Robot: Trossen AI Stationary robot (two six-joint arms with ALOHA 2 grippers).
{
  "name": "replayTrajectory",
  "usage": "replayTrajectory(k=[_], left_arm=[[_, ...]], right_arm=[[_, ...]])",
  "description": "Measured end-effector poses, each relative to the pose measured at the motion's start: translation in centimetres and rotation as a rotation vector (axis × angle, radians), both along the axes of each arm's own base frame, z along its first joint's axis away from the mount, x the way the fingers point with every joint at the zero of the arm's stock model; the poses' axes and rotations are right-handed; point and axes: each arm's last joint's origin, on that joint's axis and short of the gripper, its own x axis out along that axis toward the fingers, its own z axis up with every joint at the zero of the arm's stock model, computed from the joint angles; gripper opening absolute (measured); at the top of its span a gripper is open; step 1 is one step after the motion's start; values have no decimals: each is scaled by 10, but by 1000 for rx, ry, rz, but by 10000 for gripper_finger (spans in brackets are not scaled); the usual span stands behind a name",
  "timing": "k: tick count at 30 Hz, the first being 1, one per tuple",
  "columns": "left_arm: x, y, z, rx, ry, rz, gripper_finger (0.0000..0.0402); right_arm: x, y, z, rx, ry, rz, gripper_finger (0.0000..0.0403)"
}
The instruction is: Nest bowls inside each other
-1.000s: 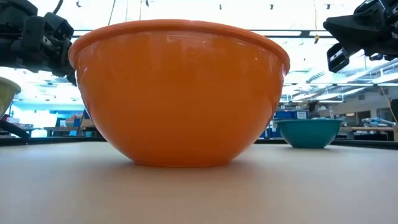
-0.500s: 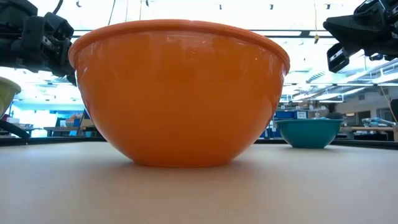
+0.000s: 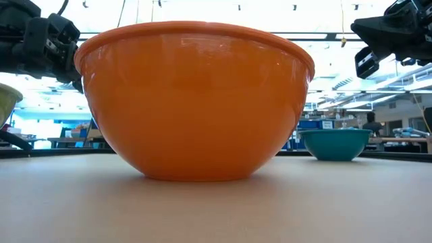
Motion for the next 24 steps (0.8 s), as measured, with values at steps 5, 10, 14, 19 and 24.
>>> replayTrajectory(k=[5,10,14,19,24], left_arm=[[0,0,0,0,0,0,7],[0,0,0,0,0,0,7],[0,0,0,0,0,0,7],[0,0,2,-42,-28,3,7],[-1,5,3,-287,-106,182,7]], right_arm=[[0,0,0,0,0,0,32],[0,0,0,0,0,-1,32],[0,0,0,0,0,0,32],[0,0,0,0,0,0,32],[0,-1,0,-6,-2,-26,32]])
